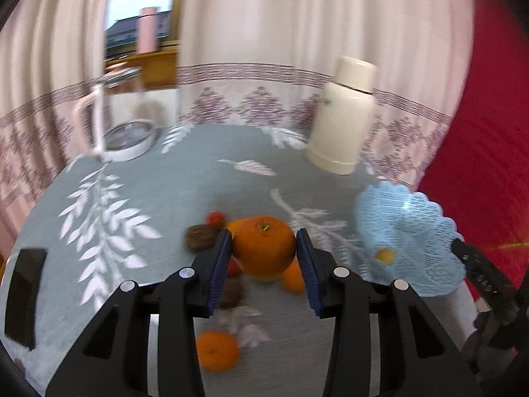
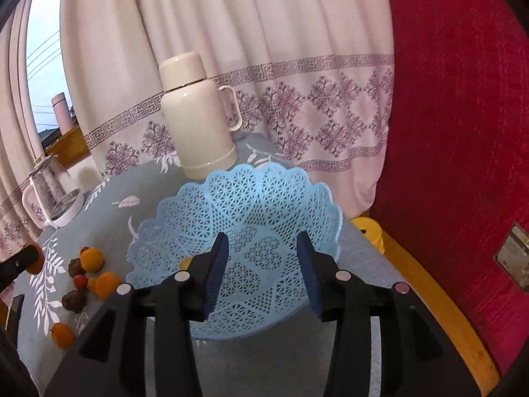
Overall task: Organize fruits
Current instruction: 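Carry the yellow plum into the blue basket and open the right tool while the left holds the orange, then lower the large orange into the blue basket and open the left tool, then move both tools away from the basket back toward the fruit pile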
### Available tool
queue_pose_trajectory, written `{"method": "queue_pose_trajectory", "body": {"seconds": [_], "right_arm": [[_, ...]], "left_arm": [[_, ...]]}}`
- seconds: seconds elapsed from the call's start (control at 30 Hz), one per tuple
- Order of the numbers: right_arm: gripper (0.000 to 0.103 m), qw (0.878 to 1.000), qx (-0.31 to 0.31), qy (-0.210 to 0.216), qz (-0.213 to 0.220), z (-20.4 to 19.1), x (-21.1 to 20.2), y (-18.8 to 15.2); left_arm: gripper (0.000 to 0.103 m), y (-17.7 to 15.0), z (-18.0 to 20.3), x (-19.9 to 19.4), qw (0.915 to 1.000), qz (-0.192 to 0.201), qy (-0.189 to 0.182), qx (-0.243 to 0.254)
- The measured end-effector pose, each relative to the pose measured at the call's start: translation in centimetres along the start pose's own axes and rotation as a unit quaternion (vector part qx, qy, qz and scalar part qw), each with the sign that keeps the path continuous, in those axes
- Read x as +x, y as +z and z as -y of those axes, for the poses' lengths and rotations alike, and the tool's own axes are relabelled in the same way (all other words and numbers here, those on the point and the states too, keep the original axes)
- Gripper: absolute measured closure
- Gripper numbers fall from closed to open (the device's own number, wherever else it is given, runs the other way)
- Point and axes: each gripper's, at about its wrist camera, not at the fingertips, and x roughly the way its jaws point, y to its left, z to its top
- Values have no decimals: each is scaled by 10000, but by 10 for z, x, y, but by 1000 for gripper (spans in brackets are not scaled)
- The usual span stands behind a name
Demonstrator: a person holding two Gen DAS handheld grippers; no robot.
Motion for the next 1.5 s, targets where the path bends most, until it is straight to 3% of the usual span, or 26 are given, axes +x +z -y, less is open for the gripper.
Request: {"method": "queue_pose_trajectory", "body": {"seconds": [0.23, 0.4, 0.53, 0.77, 0.8, 0.83, 0.87, 0.93, 1.5], "right_arm": [[53, 9998, 158, -56, 93, 8, -2, 1], [53, 9996, 265, -50, 57, 12, 0, 0], [48, 9995, 301, -44, 62, 13, 1, -1], [48, 9995, 299, -47, 28, 13, 1, -3], [48, 9995, 299, -52, 31, 14, 1, -3], [48, 9995, 295, -57, 31, 13, 1, -3], [48, 9996, 290, -57, 32, 13, 0, -3], [45, 9996, 281, -57, 39, 12, 0, -4], [43, 9999, 128, -43, -7, 5, 3, -5]], "left_arm": [[61, 5, 62, 21, 9968, -195, -649, 425], [61, 5, 93, 36, 9930, -303, -911, 689], [61, 6, 112, 50, 9905, -354, -1024, 847], [60, 7, 127, 78, 9891, -543, -1006, 928], [54, 8, 126, 78, 9893, -529, -1003, 917], [37, 9, 125, 78, 9900, -486, -968, 909], [28, 9, 124, 77, 9907, -436, -933, 890], [17, 11, 119, 73, 9927, -307, -878, 773], [7, 18, 83, 55, 9986, -96, -360, 377]]}}
